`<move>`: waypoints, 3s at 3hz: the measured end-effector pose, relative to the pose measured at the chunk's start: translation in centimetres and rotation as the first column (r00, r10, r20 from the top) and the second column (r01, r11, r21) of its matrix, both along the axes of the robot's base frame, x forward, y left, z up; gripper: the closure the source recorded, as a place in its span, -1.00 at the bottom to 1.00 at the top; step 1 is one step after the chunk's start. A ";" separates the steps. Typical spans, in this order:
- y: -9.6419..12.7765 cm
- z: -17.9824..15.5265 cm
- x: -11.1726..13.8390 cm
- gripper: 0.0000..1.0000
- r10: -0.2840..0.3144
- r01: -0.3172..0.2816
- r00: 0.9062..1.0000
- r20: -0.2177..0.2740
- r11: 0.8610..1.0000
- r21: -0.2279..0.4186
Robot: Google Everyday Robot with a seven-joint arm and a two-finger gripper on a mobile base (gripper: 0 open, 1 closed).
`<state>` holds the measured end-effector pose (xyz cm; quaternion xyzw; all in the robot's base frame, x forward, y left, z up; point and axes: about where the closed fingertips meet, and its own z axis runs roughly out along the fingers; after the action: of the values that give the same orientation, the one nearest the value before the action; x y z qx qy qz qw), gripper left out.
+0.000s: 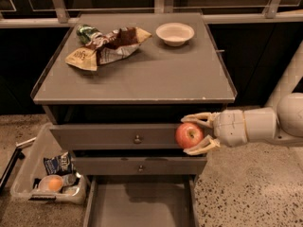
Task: Pick apple from bottom drawer and place on counter
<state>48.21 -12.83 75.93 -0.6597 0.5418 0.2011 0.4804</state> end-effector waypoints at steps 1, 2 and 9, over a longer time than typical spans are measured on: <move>-0.9 -2.1 1.2 1.00 -0.059 0.061 0.994 -0.087 0.998 0.022; -0.6 -1.7 0.6 1.00 -0.046 0.048 0.995 -0.085 0.999 0.017; 3.4 19.3 11.1 1.00 -0.140 0.125 0.980 0.141 0.986 0.114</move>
Offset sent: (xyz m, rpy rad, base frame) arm 0.0110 -0.0081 -0.0186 0.0222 0.0746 -0.0532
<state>59.27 -9.46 95.19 -0.6094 0.5359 0.1469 0.5656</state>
